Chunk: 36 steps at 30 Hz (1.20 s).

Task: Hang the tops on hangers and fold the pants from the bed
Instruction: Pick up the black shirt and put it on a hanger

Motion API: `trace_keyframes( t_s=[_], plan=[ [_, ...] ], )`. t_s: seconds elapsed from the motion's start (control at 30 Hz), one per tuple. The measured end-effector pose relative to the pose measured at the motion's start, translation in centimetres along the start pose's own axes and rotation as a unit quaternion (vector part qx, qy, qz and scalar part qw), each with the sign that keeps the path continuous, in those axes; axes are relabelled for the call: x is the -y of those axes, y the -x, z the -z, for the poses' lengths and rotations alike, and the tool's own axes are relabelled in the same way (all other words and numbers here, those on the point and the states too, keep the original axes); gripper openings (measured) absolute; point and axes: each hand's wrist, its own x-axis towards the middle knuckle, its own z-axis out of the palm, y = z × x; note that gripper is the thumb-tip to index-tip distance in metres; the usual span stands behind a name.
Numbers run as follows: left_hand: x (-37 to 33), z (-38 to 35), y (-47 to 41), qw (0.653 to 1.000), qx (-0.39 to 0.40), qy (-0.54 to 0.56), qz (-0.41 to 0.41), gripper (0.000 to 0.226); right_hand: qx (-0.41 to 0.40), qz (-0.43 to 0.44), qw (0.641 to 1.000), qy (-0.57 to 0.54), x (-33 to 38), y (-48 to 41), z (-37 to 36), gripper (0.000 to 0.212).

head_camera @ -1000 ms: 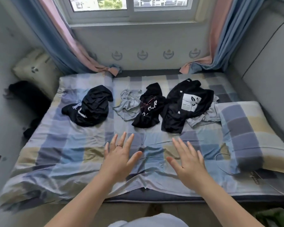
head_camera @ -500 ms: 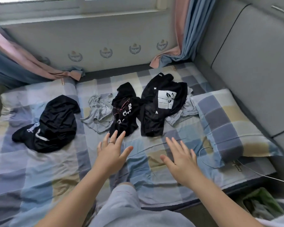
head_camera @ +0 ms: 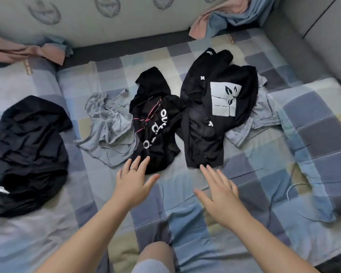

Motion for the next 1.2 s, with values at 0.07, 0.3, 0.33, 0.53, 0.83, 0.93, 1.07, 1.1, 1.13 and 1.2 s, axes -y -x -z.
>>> trace_keyframes(
  t_s=[0.07,0.3,0.33,0.53,0.83,0.93,1.07,1.1,1.13,1.2],
  plan=[
    [2.6,-1.5,-4.6,1.0,0.009,0.013,0.018,0.073,0.02,0.011,1.0,0.01,0.8,-5.2,-2.5,0.072],
    [8.5,-8.0,-17.1,0.991,-0.004,0.115,0.064,0.076,0.048,0.036,0.997,0.043,1.6,-22.5,-10.9,0.079],
    [8.7,-8.7,-18.7,0.988,-0.018,0.142,0.059,0.077,0.041,0.034,0.997,0.051,1.6,-24.9,-11.5,0.08],
    [8.7,-10.6,-26.8,0.955,-0.094,0.275,0.061,0.082,-0.055,0.01,0.998,0.028,2.8,-36.5,-11.9,0.084],
    [9.1,-14.5,-26.6,0.958,-0.076,0.276,0.034,0.063,-0.129,-0.093,0.98,-0.122,6.5,-42.4,-11.9,0.076],
    [8.7,-16.5,-23.0,0.943,-0.022,0.327,0.051,0.063,-0.117,-0.1,0.975,-0.161,6.5,-41.3,-12.2,0.025],
    [8.6,-18.2,-17.4,0.936,0.031,0.343,0.071,0.061,-0.112,-0.131,0.964,-0.204,3.7,-36.0,-12.8,0.02],
    [8.6,-18.5,-16.0,0.937,0.043,0.338,0.076,0.061,-0.114,-0.149,0.959,-0.213,2.5,-34.1,-12.9,0.022],
    [8.6,-18.7,-14.6,0.939,0.056,0.329,0.081,0.061,-0.113,-0.168,0.955,-0.217,1.2,-32.1,-13.0,0.023],
    [8.1,-19.2,-11.6,0.944,0.088,0.305,0.091,0.06,-0.097,-0.21,0.947,-0.222,-1.9,-27.9,-13.5,0.021]
  ],
)
